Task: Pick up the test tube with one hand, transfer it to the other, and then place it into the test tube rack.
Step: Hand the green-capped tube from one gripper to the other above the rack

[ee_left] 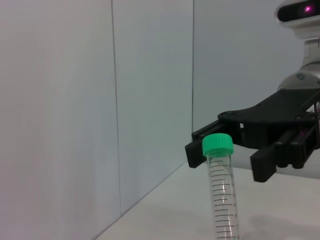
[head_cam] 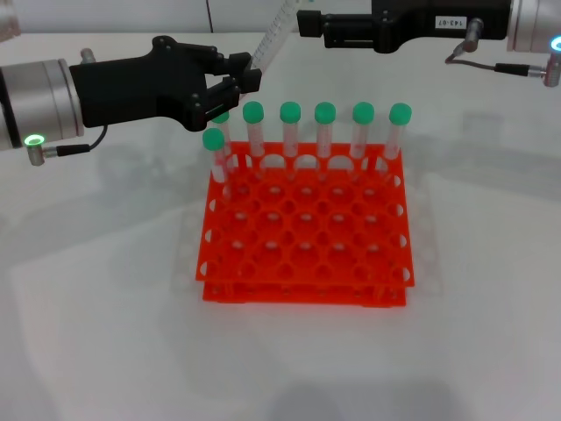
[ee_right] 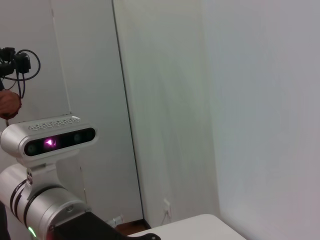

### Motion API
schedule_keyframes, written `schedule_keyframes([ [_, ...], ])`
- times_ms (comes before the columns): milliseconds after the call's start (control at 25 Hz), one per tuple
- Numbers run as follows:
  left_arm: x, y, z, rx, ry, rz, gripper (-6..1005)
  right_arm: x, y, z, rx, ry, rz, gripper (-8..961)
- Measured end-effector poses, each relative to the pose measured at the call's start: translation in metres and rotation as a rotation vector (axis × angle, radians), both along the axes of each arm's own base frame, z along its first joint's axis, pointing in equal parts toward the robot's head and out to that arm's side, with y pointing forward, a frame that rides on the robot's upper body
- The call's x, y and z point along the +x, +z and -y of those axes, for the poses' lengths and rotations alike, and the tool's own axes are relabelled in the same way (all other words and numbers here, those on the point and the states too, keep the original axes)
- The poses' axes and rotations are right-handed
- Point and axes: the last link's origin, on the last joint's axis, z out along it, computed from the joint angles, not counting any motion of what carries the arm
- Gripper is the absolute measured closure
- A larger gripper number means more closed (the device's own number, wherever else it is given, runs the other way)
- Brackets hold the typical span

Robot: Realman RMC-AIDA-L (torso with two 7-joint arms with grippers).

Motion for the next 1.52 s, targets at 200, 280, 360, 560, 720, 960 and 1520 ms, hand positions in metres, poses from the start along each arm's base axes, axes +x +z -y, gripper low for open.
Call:
schedule_keyframes([
  [200,0.0001,0.0001,0.0001,0.000,-0.001,0.001,807,-0.0015,0.0001,-0.0002,0.000,0.002,-0.005,327],
  [280,0.0000,0.0001,0.0000,0.001,-0.001,0.000,807,-0.0021,0.0001,-0.0001,0.000,0.002,-0.010,339],
  [360,-0.0001,0.0001,-0.0001,0.001,0.000,0.000,808,-0.0027,0.0004,0.0001,-0.001,0.003,-0.014,351],
  [560,0.0009,-0.0030,0.0005,-0.010,-0.006,-0.011,808,-0.0033,0.0004,0.0004,-0.004,0.006,-0.016,382],
  [720,0.0013,-0.0041,0.0007,-0.013,-0.008,-0.014,808,-0.0058,-0.0007,0.0014,-0.009,0.013,-0.023,390],
  [960,0.0014,-0.0040,0.0007,-0.012,-0.010,-0.015,808,-0.0067,-0.0013,0.0010,-0.005,0.016,-0.021,418],
  [1520,0.0021,-0.0040,0.0004,-0.011,-0.013,-0.014,808,-0.0069,-0.0015,0.0005,-0.003,0.016,-0.021,529],
])
